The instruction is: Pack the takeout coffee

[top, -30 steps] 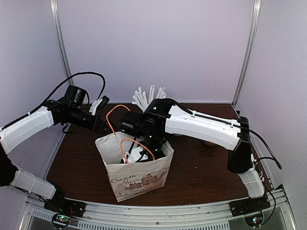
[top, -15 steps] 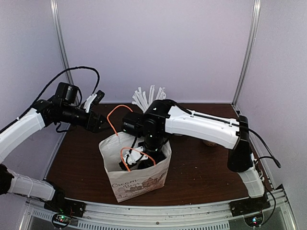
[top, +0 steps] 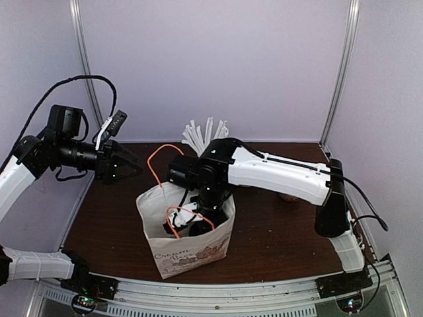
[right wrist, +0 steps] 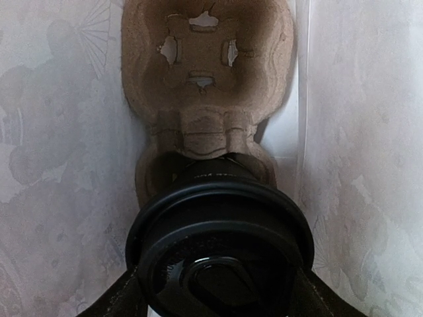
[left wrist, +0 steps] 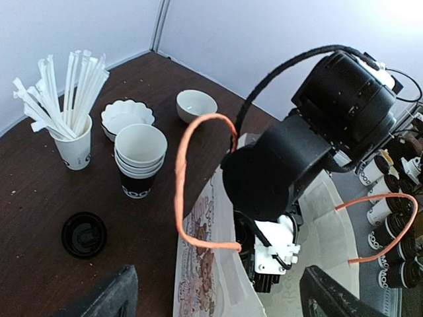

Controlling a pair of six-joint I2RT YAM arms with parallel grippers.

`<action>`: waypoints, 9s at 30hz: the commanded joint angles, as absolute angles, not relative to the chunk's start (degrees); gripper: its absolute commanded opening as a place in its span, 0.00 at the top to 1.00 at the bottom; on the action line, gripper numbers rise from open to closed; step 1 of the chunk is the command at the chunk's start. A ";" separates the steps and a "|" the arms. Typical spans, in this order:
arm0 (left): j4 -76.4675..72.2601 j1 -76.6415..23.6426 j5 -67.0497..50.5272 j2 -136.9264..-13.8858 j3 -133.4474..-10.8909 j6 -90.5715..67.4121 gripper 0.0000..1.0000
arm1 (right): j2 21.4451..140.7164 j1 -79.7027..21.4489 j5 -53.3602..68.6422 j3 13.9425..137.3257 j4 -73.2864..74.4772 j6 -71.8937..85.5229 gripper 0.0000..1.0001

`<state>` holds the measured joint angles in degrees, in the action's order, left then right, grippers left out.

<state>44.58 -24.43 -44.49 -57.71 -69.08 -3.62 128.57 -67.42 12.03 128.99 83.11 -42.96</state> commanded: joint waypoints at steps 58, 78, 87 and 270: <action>46.78 -38.50 -33.36 -81.23 -88.33 0.89 0.66 | 97.80 -54.72 19.38 129.97 79.25 -44.14 0.05; 47.73 -47.50 -28.53 -76.96 -93.36 4.54 1.00 | 83.31 -27.01 29.62 98.49 66.07 -36.42 0.06; 47.84 -48.16 -30.57 -71.08 -84.62 6.31 0.99 | 87.20 -27.03 30.85 100.92 67.82 -36.10 0.07; 58.03 -23.55 -20.78 -117.52 -135.89 -9.82 1.00 | 78.96 -16.25 33.75 80.26 60.03 -31.02 0.11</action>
